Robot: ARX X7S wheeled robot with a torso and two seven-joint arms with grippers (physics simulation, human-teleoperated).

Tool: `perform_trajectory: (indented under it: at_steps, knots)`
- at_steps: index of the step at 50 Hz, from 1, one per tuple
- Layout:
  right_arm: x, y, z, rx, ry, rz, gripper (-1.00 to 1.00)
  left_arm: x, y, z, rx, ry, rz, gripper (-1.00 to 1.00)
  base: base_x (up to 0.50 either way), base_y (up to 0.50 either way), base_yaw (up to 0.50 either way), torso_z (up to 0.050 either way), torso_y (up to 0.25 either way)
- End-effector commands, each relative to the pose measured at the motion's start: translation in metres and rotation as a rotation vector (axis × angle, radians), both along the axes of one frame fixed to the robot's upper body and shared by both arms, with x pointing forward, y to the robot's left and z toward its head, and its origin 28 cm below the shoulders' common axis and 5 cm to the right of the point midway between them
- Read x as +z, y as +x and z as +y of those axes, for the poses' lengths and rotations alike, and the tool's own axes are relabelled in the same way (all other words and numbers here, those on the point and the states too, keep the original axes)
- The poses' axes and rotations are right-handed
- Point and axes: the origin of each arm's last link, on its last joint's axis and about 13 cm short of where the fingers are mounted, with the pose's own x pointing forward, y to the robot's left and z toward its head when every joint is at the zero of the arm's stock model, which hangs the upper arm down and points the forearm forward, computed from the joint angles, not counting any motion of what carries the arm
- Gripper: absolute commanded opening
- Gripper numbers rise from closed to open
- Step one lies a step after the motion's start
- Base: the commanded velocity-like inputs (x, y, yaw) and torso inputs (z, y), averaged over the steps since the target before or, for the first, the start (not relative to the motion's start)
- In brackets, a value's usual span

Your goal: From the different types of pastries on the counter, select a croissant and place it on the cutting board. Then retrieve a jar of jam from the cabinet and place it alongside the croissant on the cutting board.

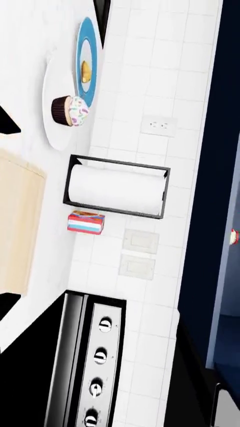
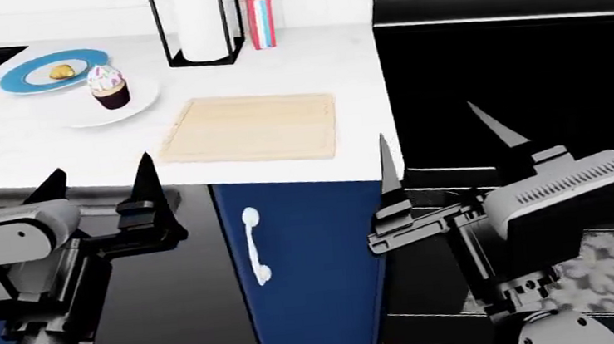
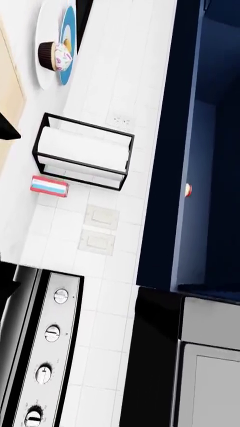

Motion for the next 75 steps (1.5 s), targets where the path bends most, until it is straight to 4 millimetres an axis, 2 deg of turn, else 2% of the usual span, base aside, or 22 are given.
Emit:
perform_trajectory:
  at_steps: [1, 21, 35, 50, 59, 75]
  knots:
    - [0.001, 0.000, 0.000, -0.004, -0.007, -0.016, 1.00, 0.001, -0.001, 0.000, -0.002, -0.001, -0.013, 1.00, -0.05, 0.50, 0.00, 0.000, 0.000]
    - [0.006, 0.001, -0.001, -0.007, 0.002, -0.029, 1.00, 0.008, -0.002, 0.002, 0.007, 0.006, -0.027, 1.00, 0.01, 0.50, 0.00, 0.000, 0.000]
    - [0.024, 0.001, -0.002, 0.011, -0.012, -0.031, 1.00, 0.025, -0.004, 0.004, 0.007, 0.019, -0.054, 1.00, 0.24, 0.47, 0.00, 0.000, 0.000]
    - [0.042, -0.001, -0.006, 0.022, 0.026, -0.059, 1.00, 0.035, -0.007, 0.004, 0.006, 0.013, -0.074, 1.00, 0.26, 0.49, 0.00, 0.000, 0.000]
    - [0.051, -0.003, -0.011, 0.028, 0.084, -0.058, 1.00, 0.041, -0.008, 0.005, 0.010, 0.021, -0.083, 1.00, 0.16, 0.01, -0.33, 0.000, 0.000]
    - [0.057, -0.007, -0.021, 0.020, 0.041, -0.043, 1.00, 0.053, -0.006, 0.005, 0.014, 0.055, -0.083, 1.00, 0.07, 0.00, -0.50, 0.000, 0.000]
